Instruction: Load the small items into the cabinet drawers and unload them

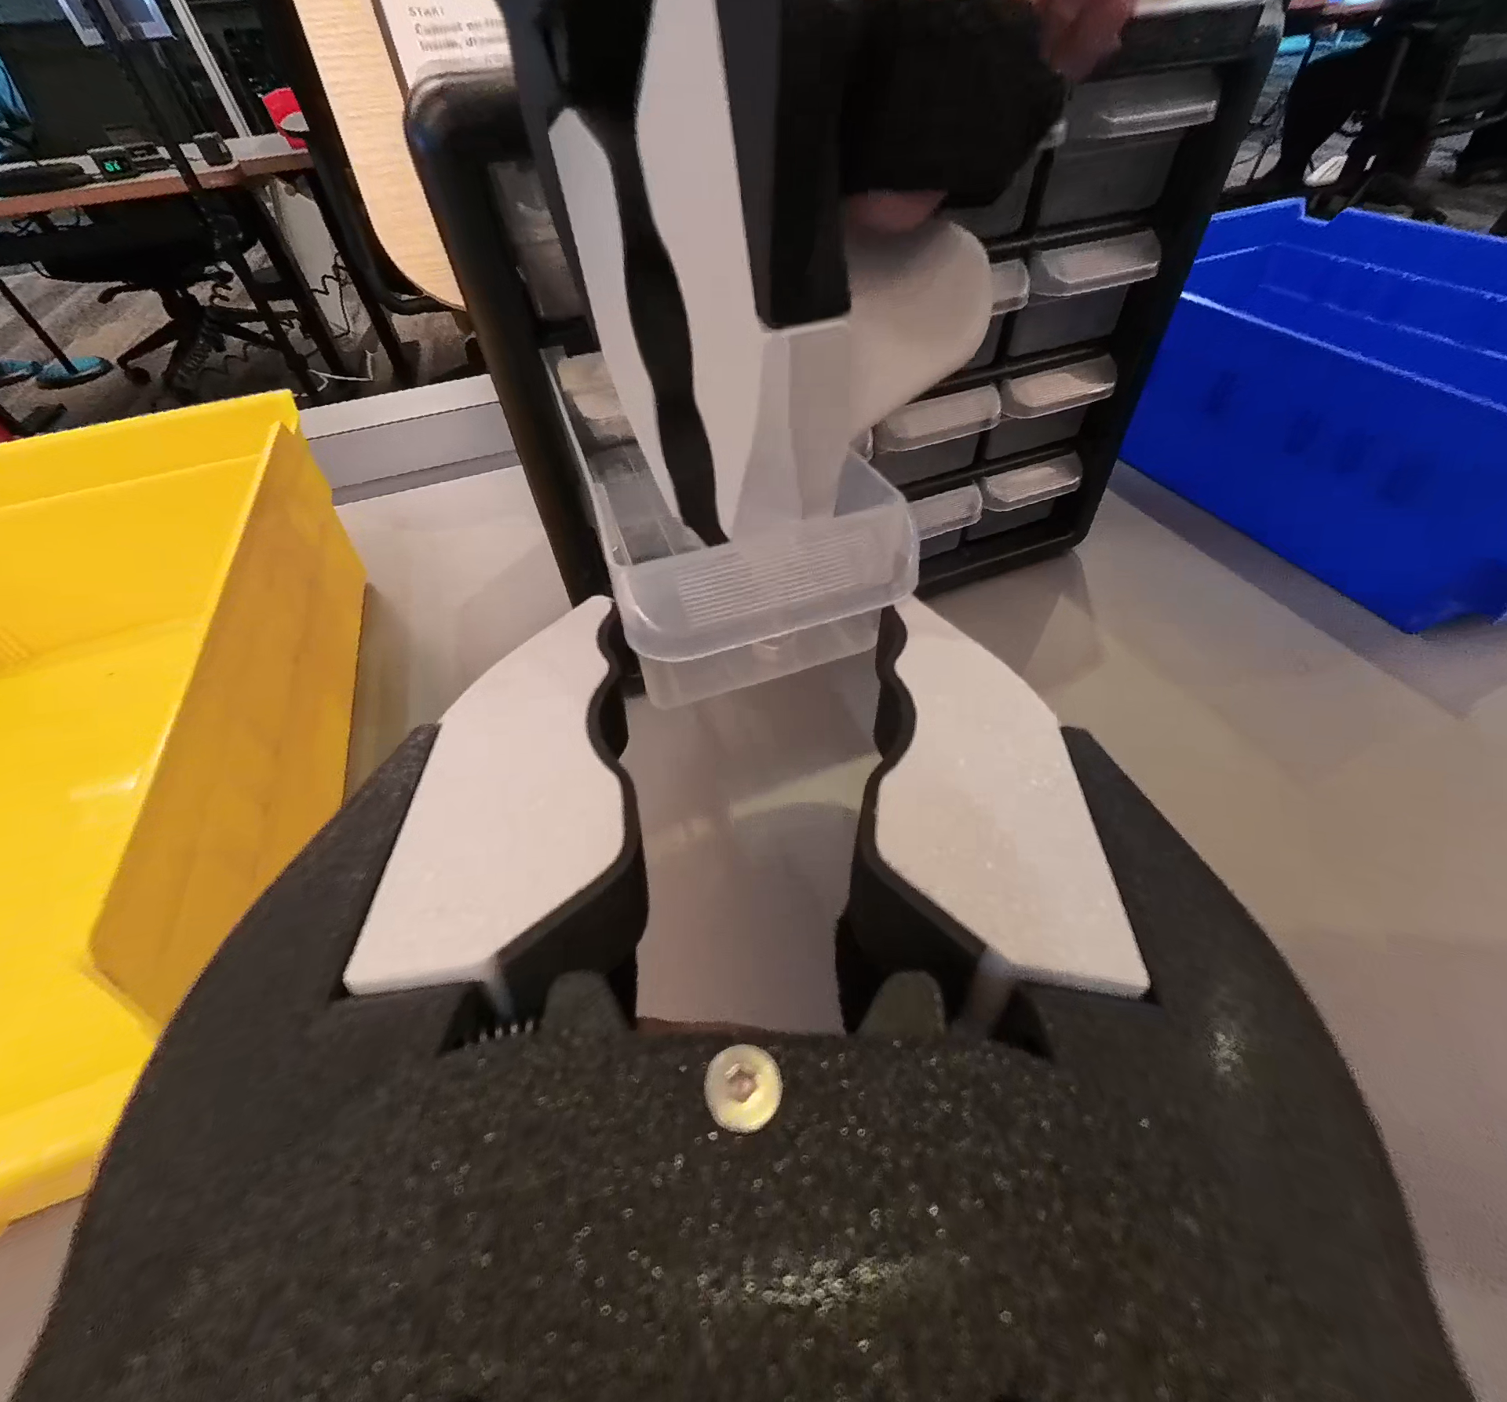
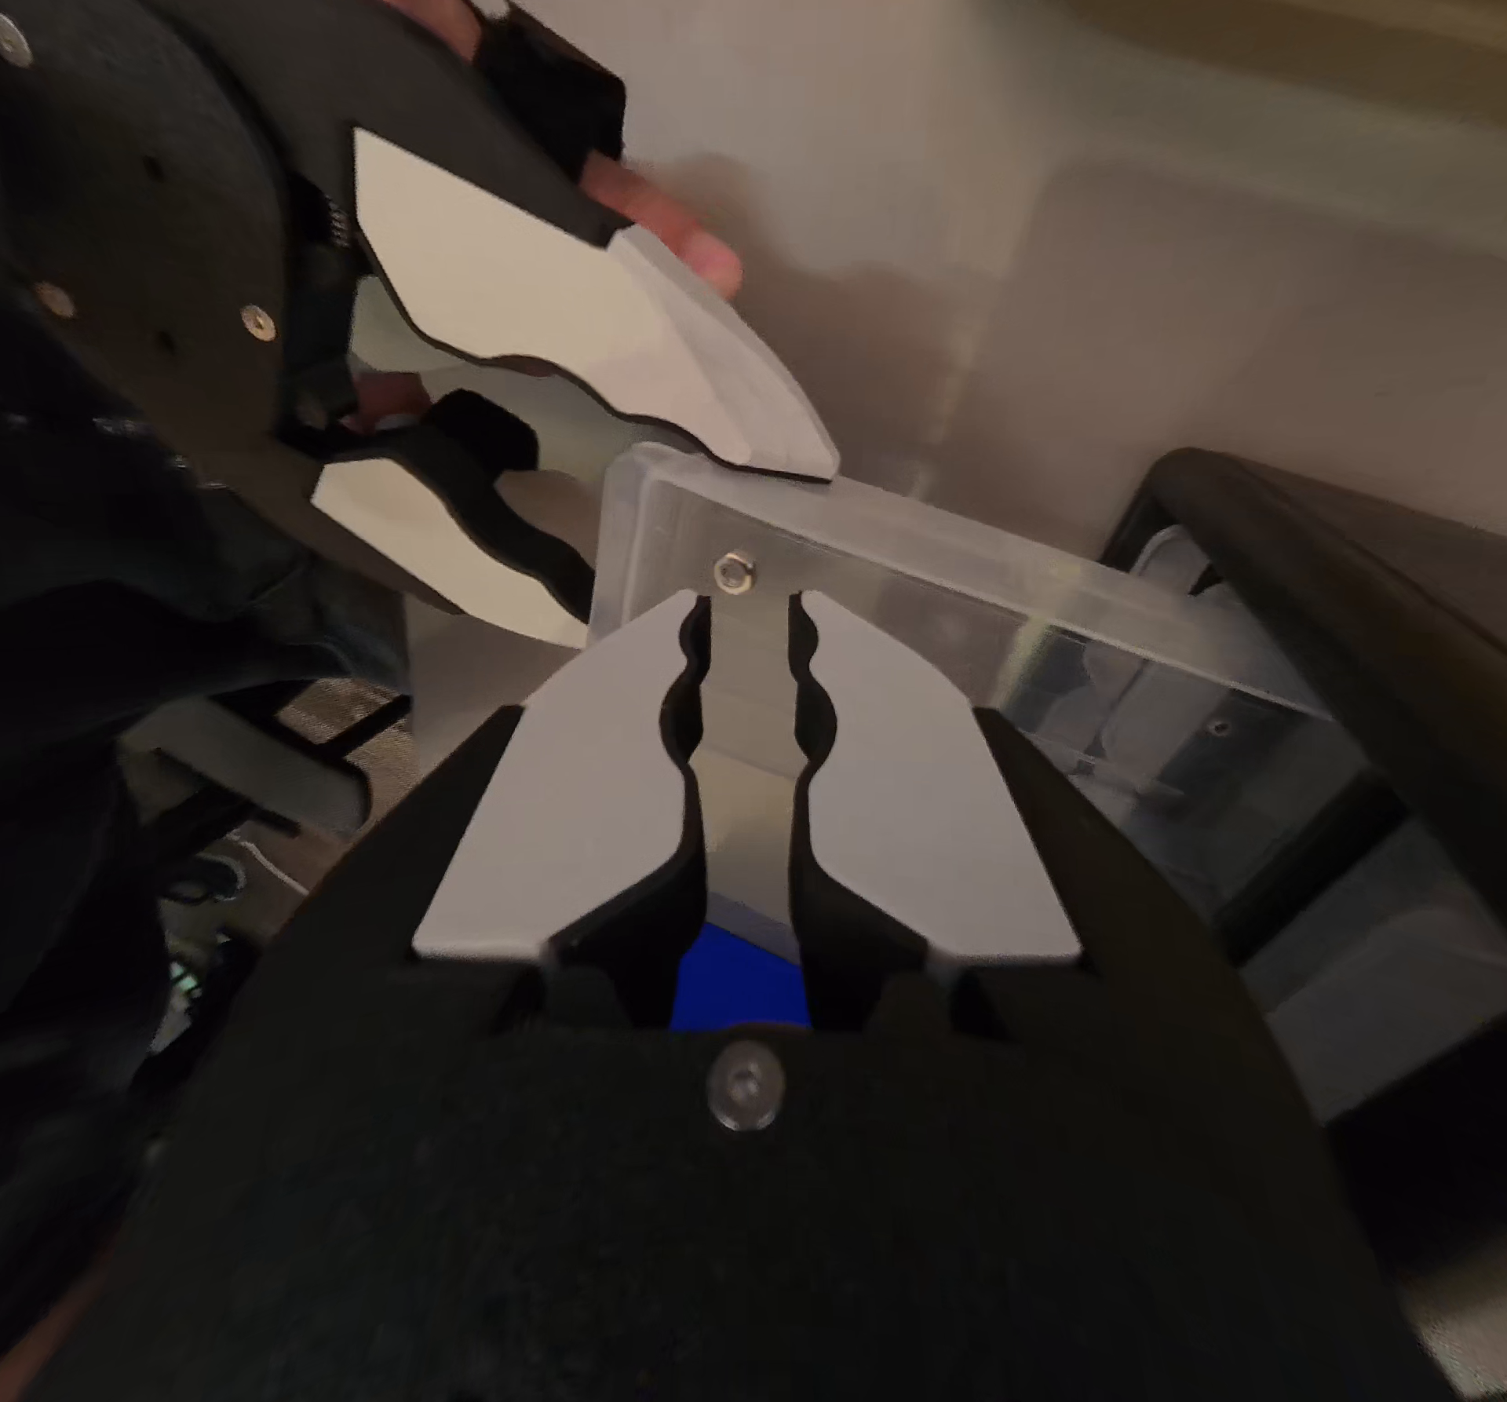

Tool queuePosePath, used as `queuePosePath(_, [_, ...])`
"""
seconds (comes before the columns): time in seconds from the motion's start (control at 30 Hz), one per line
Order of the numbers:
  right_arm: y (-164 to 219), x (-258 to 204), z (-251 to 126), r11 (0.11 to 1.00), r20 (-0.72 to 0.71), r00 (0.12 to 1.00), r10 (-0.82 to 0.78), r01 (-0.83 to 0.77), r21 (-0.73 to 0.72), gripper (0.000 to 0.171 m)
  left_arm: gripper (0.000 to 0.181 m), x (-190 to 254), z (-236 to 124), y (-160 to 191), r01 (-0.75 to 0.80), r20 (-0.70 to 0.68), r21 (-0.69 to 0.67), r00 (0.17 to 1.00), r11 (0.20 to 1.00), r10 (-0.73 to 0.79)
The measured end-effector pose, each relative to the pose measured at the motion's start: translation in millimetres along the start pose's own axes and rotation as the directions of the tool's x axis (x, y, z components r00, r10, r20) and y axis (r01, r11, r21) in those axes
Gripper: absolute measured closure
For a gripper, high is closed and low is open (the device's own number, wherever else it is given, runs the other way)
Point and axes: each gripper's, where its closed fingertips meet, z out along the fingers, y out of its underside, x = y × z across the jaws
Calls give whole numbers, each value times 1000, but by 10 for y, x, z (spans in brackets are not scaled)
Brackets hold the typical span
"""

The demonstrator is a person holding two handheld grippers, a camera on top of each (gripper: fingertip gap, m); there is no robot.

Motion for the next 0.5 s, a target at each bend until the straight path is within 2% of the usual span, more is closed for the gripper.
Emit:
queuePosePath(0.1, [-44,2,15,1000,15,1000,-5,5,1,156,123,-1,8,18,-4,6,-2,1000,1000,4])
queuePosePath(0.27, [-53,-4,65,999,-22,999,-39,38,-33,171,123,13,15,17,-11,8,-5,1000,1000,11])
queuePosePath(0.43, [-7,38,50,993,-66,996,-54,47,-105,171,123,8,8,2,0,4,10,1000,1000,0])
queuePosePath(0.5, [-40,49,-56,997,-106,992,-62,56,-62,171,123,-3,4,4,13,2,12,1000,1000,-13])
